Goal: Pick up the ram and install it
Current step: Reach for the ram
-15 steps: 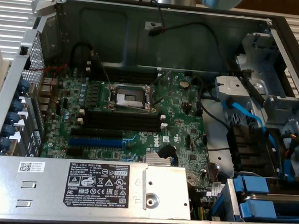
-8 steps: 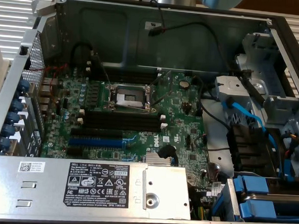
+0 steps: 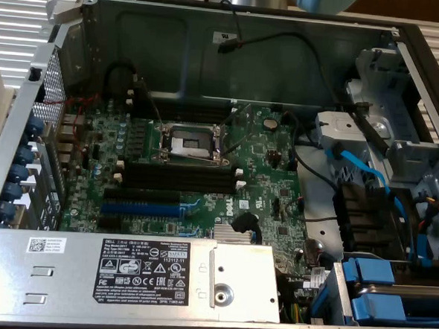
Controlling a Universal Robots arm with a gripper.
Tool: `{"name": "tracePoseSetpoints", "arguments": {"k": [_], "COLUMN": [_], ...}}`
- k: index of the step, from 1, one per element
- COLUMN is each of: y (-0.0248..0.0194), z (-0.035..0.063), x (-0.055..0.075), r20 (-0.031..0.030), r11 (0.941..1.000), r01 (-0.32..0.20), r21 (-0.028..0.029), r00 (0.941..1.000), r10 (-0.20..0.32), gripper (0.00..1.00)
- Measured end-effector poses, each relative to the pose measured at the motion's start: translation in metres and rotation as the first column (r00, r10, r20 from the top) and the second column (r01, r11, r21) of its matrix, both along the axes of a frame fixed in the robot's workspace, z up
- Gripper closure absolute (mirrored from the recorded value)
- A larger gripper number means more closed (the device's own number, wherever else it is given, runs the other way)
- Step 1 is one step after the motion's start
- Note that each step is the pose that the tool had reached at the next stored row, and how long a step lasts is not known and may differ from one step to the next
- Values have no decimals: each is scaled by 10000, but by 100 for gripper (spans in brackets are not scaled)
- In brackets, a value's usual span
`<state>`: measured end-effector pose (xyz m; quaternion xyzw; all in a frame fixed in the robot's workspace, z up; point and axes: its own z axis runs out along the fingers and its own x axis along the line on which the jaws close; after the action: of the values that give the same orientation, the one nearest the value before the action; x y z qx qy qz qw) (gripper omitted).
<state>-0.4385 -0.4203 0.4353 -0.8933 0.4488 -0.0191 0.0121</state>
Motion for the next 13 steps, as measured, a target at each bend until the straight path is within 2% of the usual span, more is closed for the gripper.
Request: {"name": "tracePoseSetpoints", "arguments": {"k": [4, 8, 13], "y": [0, 0, -31], "z": [-4, -11, -21], "x": [0, 0, -31], "r20": [0, 0, -2], "r11": [9977, 9911, 9895], "r01": [681, 1329, 1449], "r21": [0, 1, -1], "r00": [9977, 9911, 9895], "r10": [-681, -1329, -1449], "gripper": [44, 44, 44]}}
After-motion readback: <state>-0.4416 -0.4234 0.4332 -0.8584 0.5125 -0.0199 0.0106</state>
